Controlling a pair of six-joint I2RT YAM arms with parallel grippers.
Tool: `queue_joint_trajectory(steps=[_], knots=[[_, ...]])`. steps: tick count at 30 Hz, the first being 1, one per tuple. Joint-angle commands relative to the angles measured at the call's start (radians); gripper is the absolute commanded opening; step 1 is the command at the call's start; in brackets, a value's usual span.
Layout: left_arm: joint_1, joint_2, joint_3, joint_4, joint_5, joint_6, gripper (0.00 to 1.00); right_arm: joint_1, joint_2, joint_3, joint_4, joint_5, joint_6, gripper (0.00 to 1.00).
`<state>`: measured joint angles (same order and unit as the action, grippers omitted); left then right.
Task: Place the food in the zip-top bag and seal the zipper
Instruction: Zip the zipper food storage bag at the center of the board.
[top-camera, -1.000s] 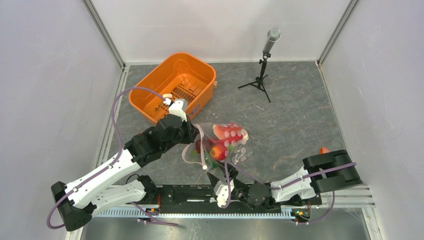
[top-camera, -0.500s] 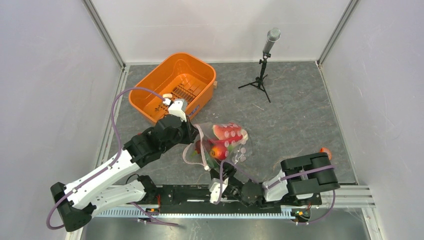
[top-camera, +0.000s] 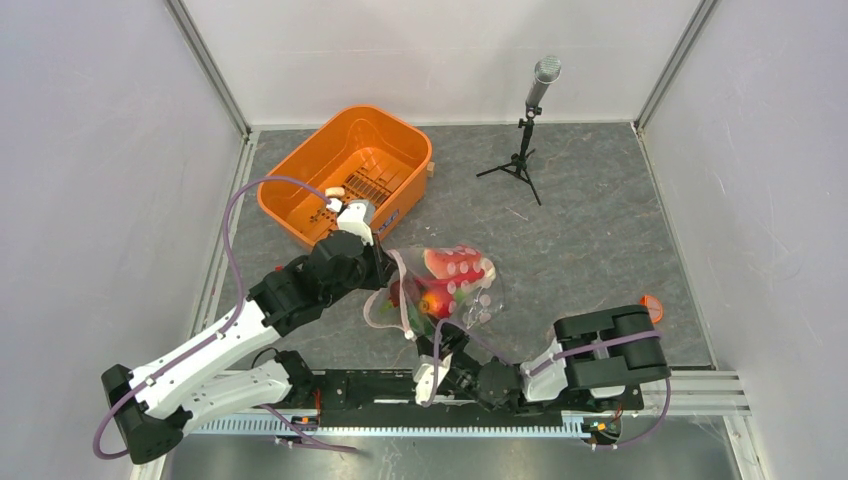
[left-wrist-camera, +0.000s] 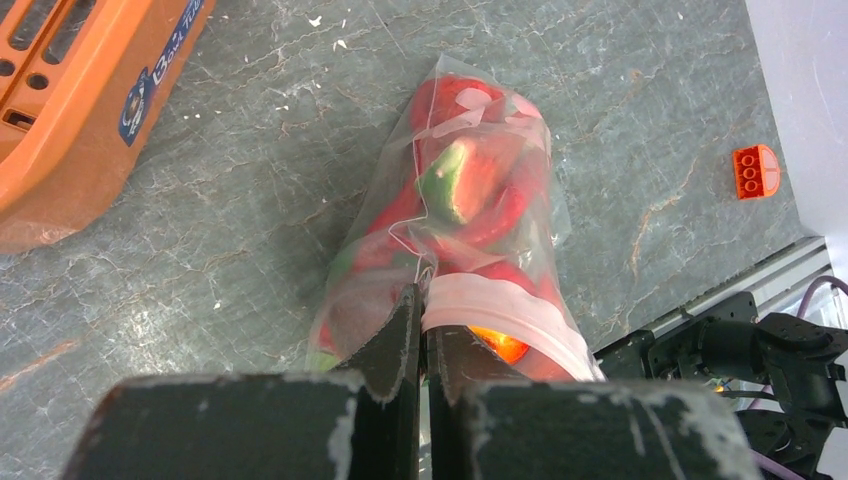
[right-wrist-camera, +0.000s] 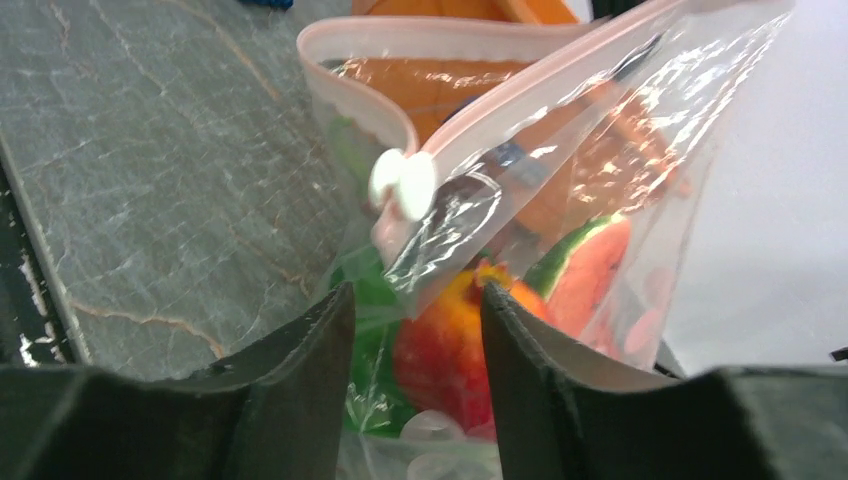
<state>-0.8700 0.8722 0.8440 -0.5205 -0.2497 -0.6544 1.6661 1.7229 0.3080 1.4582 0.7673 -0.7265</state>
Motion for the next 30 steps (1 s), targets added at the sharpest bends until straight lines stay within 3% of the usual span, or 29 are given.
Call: queue_joint_trajectory(steps=[1, 3, 7, 18, 25, 27, 30], knots=[[0.008, -0.018, 0.009, 0.060, 0.005, -0.018, 0.02, -0.002, -0.075, 0.001, 0.440, -0.034, 0.069, 0.62], [0.008, -0.016, 0.015, 0.057, 0.005, -0.013, 0.02, -0.002, -0.092, -0.020, 0.427, -0.044, 0.105, 0.68], [0.008, -0.020, 0.018, 0.059, 0.007, -0.014, 0.02, -0.003, -0.101, -0.023, 0.362, -0.042, 0.136, 0.69], [0.008, -0.038, 0.006, 0.060, 0.020, -0.025, 0.02, -0.054, -0.020, 0.077, 0.406, -0.071, 0.102, 0.52], [0.008, -0.040, 0.006, 0.060, 0.022, -0.027, 0.02, -0.061, -0.010, 0.071, 0.406, -0.061, 0.100, 0.30], [0.008, -0.045, 0.006, 0.057, 0.015, -0.025, 0.02, -0.061, -0.007, 0.047, 0.430, -0.051, 0.106, 0.36], [0.008, -0.050, 0.008, 0.051, 0.008, -0.024, 0.02, -0.061, -0.012, 0.023, 0.437, -0.045, 0.117, 0.33]])
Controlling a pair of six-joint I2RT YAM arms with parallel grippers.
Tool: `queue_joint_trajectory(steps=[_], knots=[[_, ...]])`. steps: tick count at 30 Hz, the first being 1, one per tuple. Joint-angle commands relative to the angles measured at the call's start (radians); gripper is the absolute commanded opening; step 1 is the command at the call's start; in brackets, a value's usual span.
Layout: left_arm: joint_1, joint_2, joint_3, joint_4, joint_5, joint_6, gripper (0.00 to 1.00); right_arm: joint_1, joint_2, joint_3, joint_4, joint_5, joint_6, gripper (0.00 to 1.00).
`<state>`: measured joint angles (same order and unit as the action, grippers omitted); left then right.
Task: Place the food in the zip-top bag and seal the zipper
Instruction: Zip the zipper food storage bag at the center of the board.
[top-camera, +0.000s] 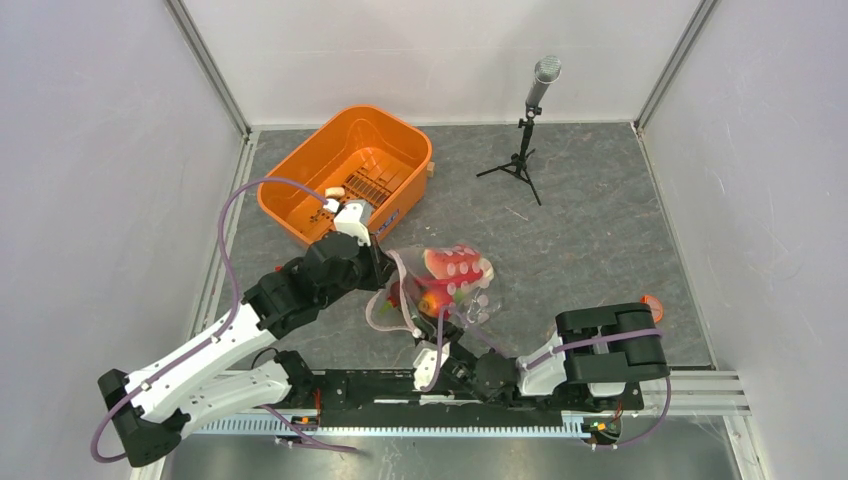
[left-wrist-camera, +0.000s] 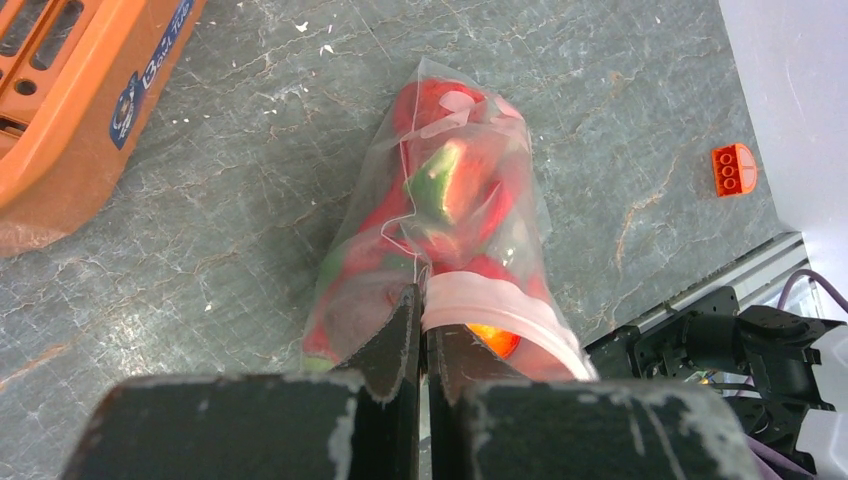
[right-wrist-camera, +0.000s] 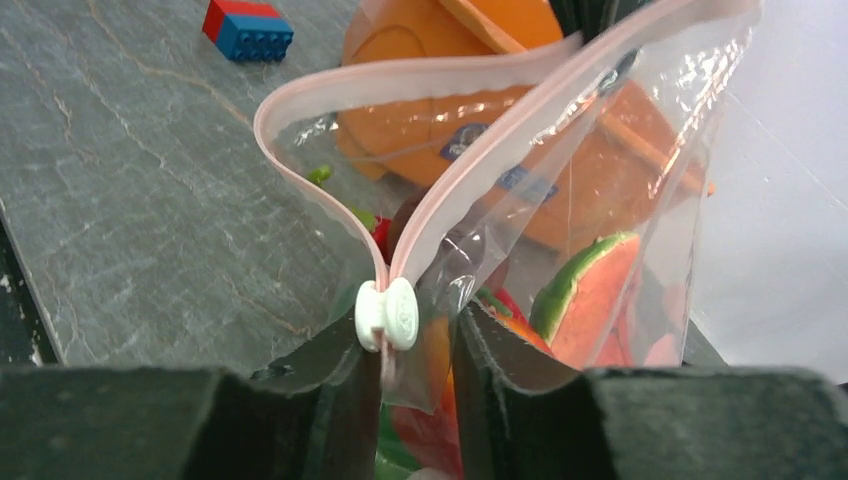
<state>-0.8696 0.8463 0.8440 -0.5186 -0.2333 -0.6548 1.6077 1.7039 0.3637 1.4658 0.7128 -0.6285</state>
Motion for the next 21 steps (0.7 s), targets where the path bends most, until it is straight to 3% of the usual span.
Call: queue_joint_trajectory(steps=[1, 4, 8, 10, 14, 16, 17, 19, 21], knots=[[0.008, -0.026, 0.007, 0.051, -0.011, -0.023, 0.02, -0.003, 0.007, -0.038, 0.432, 0.009, 0.020, 0.29], [0.008, -0.025, 0.007, 0.054, -0.015, -0.022, 0.02, -0.003, 0.000, -0.047, 0.442, 0.002, 0.028, 0.15], [0.007, -0.023, 0.007, 0.052, -0.017, -0.022, 0.02, -0.003, -0.016, -0.066, 0.463, -0.018, 0.043, 0.11], [0.007, -0.028, 0.007, 0.050, -0.018, -0.022, 0.02, -0.001, -0.048, -0.085, 0.462, -0.034, 0.056, 0.00], [0.008, -0.049, 0.003, 0.042, -0.014, -0.006, 0.02, 0.000, -0.202, -0.143, 0.364, -0.098, 0.112, 0.00], [0.007, -0.072, 0.006, 0.031, -0.010, 0.015, 0.11, 0.000, -0.330, -0.156, 0.227, -0.138, 0.149, 0.00], [0.007, -0.084, 0.012, 0.018, -0.011, 0.029, 0.23, 0.000, -0.384, -0.154, 0.135, -0.146, 0.172, 0.00], [0.007, -0.107, 0.032, -0.009, -0.010, 0.061, 0.30, -0.001, -0.501, -0.143, -0.055, -0.165, 0.215, 0.00], [0.008, -0.127, 0.072, -0.041, 0.008, 0.105, 0.51, -0.003, -0.616, -0.119, -0.260, -0.182, 0.254, 0.00]])
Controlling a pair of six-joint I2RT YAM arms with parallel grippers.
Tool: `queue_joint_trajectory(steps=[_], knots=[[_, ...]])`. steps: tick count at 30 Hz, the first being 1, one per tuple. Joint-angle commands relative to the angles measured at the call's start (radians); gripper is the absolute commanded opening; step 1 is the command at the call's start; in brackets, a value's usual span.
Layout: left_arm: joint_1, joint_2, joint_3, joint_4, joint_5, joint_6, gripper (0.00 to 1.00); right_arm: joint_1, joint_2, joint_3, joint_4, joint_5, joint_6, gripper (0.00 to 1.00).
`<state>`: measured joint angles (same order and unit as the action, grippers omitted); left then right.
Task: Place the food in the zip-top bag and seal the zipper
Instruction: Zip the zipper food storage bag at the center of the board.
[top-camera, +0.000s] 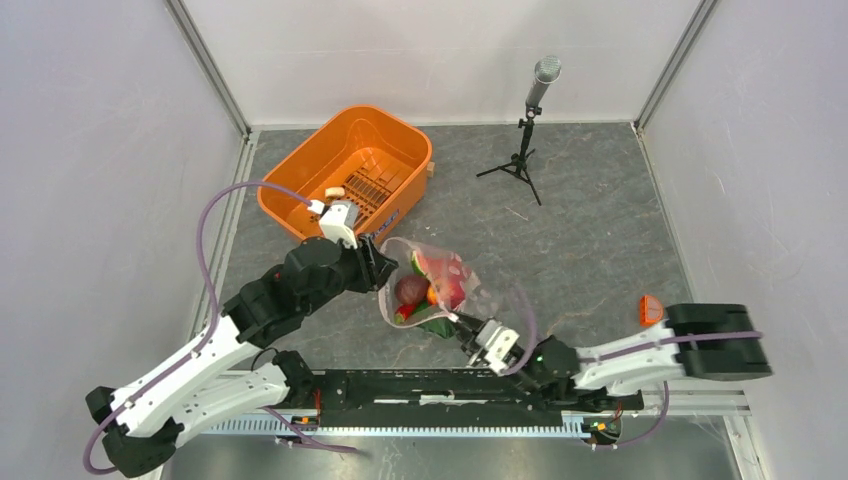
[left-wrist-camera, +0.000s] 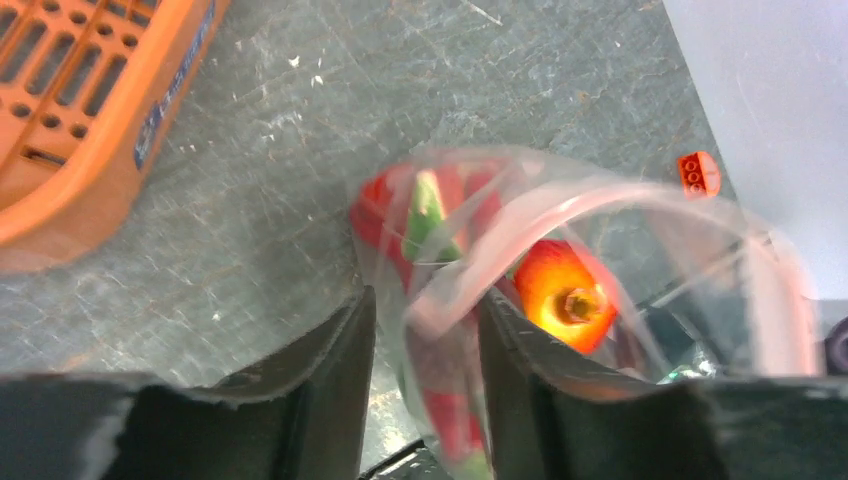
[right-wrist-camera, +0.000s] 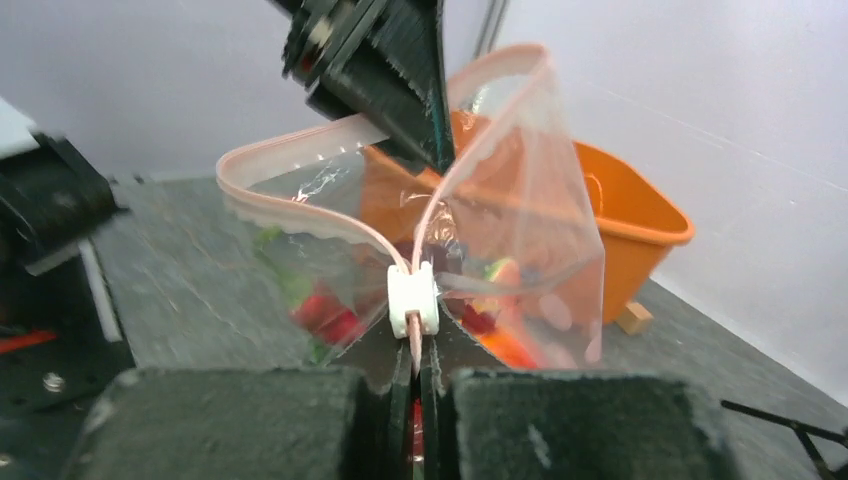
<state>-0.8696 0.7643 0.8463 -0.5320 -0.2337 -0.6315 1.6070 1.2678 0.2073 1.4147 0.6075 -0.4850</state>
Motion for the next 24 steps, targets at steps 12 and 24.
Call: queue_joint_trajectory(steps=[12, 24], knots=[[0.008, -0.069, 0.396, -0.246, 0.140, 0.354, 1.00, -0.112, -0.695, 0.419, -1.439, -0.315, 0.298, 0.00], [0.007, 0.064, 0.407, -0.089, 0.653, 0.584, 1.00, -0.120, -0.601, 0.626, -1.752, -0.536, 0.169, 0.00]])
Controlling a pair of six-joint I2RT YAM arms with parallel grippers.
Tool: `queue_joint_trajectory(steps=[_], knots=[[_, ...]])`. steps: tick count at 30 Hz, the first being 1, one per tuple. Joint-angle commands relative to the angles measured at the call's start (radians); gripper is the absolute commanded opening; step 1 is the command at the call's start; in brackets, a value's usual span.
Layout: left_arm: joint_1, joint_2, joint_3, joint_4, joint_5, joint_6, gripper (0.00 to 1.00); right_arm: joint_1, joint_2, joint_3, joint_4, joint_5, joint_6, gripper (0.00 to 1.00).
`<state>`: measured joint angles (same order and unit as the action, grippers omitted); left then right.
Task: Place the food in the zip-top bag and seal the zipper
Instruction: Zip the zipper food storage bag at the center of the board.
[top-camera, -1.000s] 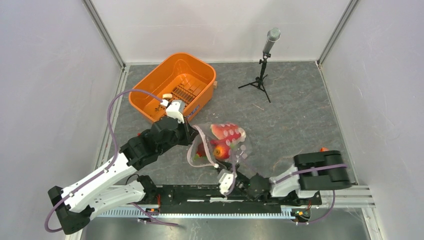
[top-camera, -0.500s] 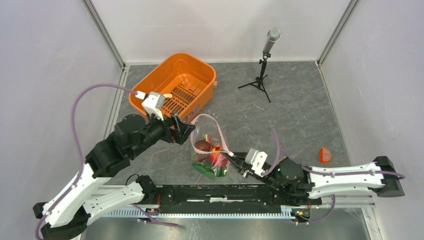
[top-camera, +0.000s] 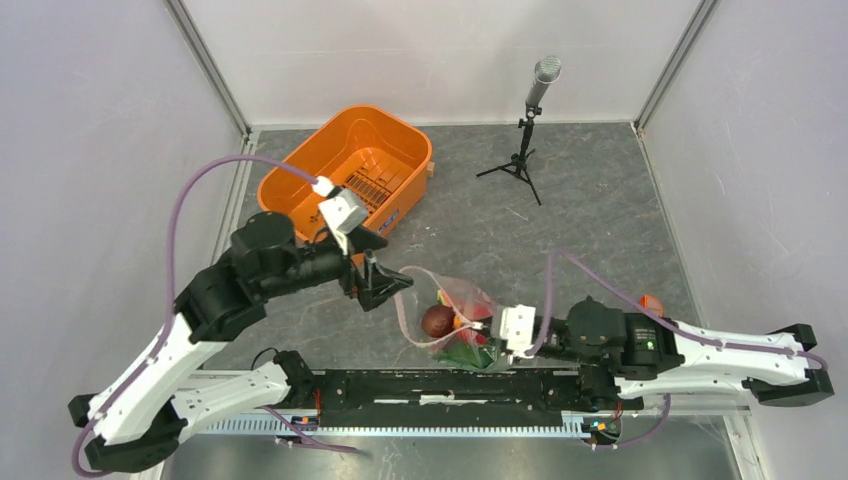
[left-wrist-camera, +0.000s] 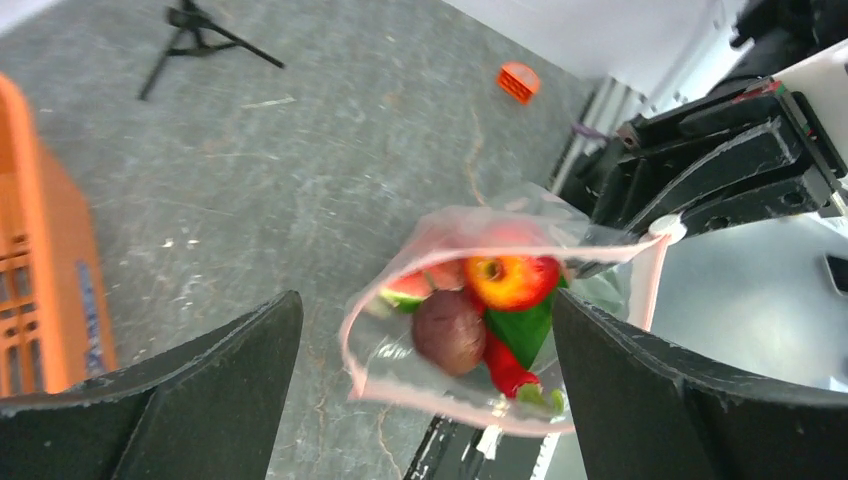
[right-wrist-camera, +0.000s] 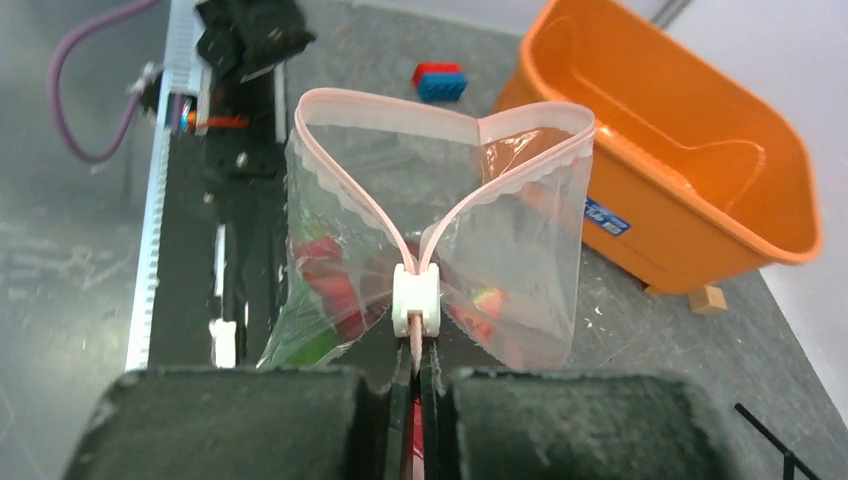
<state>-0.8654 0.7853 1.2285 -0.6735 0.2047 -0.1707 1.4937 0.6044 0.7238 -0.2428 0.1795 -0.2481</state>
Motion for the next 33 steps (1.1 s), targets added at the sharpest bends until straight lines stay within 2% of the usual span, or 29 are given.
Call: queue_joint_trajectory(steps=[1, 6, 10, 15, 19, 24, 29, 33], knots=[[0.003, 0.045, 0.023, 0.052, 0.227, 0.132, 1.00, -0.009, 0.084, 0.138, -0.118, -0.148, -0.095, 0.00], [0.004, 0.015, 0.017, 0.057, 0.260, 0.169, 1.00, -0.084, 0.204, 0.270, -0.251, -0.344, -0.239, 0.00], [0.003, 0.006, 0.017, 0.099, 0.317, 0.226, 1.00, -0.240, 0.266, 0.331, -0.328, -0.499, -0.313, 0.00], [-0.004, 0.093, 0.036, 0.171, 0.429, 0.181, 1.00, -0.417, 0.316, 0.358, -0.315, -0.671, -0.347, 0.00], [-0.064, 0.137, 0.009, 0.242, 0.349, 0.181, 1.00, -0.533, 0.379, 0.382, -0.319, -0.816, -0.342, 0.00], [-0.156, 0.200, -0.016, 0.247, 0.148, 0.252, 0.99, -0.575, 0.407, 0.384, -0.307, -0.885, -0.327, 0.00], [-0.183, 0.207, -0.046, 0.280, 0.125, 0.265, 0.86, -0.584, 0.377, 0.348, -0.256, -0.879, -0.287, 0.00], [-0.192, 0.220, -0.043, 0.255, 0.089, 0.281, 0.70, -0.586, 0.367, 0.335, -0.243, -0.879, -0.267, 0.00]])
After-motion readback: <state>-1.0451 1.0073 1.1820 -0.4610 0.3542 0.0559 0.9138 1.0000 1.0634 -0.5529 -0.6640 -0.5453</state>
